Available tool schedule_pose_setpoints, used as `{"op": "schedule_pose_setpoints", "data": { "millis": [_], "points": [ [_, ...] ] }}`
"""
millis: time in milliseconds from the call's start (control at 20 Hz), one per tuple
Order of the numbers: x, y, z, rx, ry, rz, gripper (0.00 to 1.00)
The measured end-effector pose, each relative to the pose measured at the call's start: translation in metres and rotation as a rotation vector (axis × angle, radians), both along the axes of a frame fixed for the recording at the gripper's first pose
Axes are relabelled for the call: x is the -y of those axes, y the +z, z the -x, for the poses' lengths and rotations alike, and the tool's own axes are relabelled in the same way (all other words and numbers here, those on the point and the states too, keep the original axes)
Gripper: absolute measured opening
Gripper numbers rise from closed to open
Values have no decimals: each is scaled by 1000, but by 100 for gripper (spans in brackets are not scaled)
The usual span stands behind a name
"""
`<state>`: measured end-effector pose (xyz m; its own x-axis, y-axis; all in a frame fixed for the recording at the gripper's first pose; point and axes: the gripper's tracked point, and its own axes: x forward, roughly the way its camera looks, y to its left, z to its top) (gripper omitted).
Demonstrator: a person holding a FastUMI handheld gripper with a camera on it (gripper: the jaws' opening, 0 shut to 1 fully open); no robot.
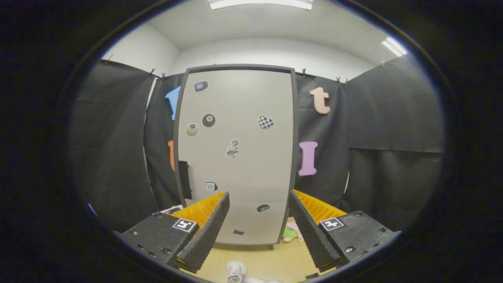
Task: Open the shoe cabinet door, grab the shoes and put them into the shoe cabinet, then close the shoe cabinet door.
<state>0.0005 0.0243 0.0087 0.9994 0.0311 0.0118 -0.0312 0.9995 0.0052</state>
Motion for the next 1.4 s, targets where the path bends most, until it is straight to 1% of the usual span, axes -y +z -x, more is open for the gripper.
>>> {"op": "schedule_pose_setpoints", "data": {
  "millis": [300,450,650,950,1150,1250,1400],
  "points": [
    [-34,-18,-20,-25,34,10,99],
    [-57,-28,-38,-32,43,29,99],
    [-101,-42,-66,-57,89,3,99],
    [-166,-48,-109,-60,156,-1,99],
    [-193,-47,-144,-48,157,2,99],
    [-204,-53,-160,-64,160,-3,99],
    [-210,-55,-179,-79,142,-14,99]
  ]
}}
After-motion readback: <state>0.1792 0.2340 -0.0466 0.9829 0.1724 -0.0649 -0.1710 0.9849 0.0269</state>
